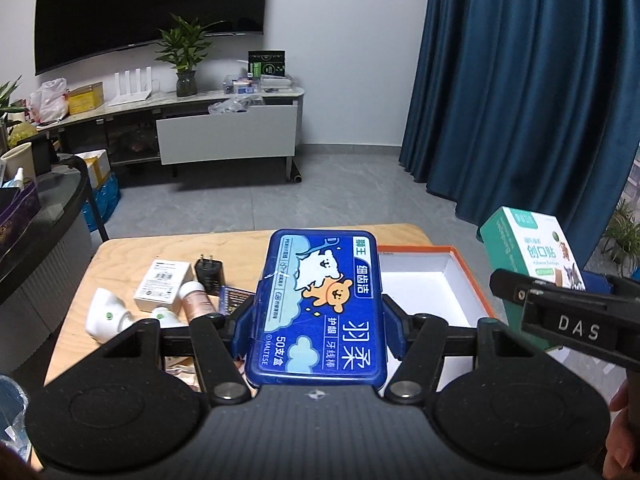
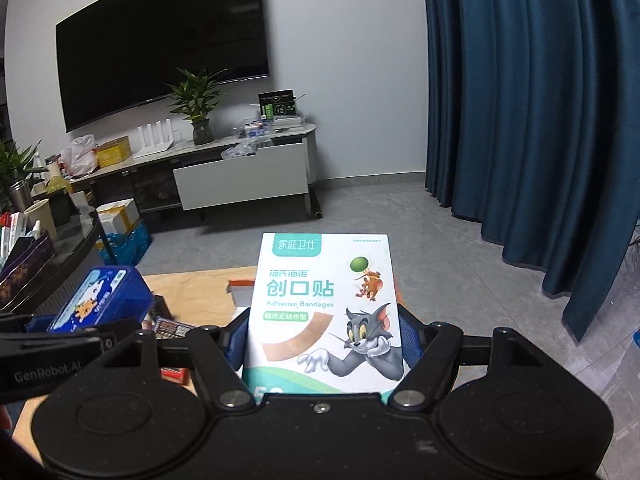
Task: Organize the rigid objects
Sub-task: 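Carry the blue box and bandage box toward the open white box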
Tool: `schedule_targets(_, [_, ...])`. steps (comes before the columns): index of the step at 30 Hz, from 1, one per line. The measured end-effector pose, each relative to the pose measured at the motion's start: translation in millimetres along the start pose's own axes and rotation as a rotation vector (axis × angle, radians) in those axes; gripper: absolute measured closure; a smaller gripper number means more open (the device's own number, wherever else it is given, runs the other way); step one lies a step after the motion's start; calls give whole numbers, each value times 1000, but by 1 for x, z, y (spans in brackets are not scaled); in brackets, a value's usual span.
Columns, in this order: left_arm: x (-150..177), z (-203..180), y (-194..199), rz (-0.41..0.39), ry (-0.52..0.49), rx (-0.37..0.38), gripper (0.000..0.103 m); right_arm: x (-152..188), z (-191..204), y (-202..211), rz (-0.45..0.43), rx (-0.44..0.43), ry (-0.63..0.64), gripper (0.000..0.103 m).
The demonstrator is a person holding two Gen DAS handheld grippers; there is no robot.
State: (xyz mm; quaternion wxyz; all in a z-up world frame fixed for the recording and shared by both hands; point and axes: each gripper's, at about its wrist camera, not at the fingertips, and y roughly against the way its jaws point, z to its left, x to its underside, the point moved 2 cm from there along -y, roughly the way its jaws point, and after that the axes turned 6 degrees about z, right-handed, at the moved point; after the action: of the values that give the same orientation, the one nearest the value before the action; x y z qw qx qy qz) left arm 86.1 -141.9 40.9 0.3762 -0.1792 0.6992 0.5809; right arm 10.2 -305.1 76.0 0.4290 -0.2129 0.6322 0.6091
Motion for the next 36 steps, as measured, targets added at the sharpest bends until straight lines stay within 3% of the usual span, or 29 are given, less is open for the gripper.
schedule_targets(36, [-26, -11, -66, 101, 20, -4, 40, -17, -11, -109, 108, -27, 20, 19])
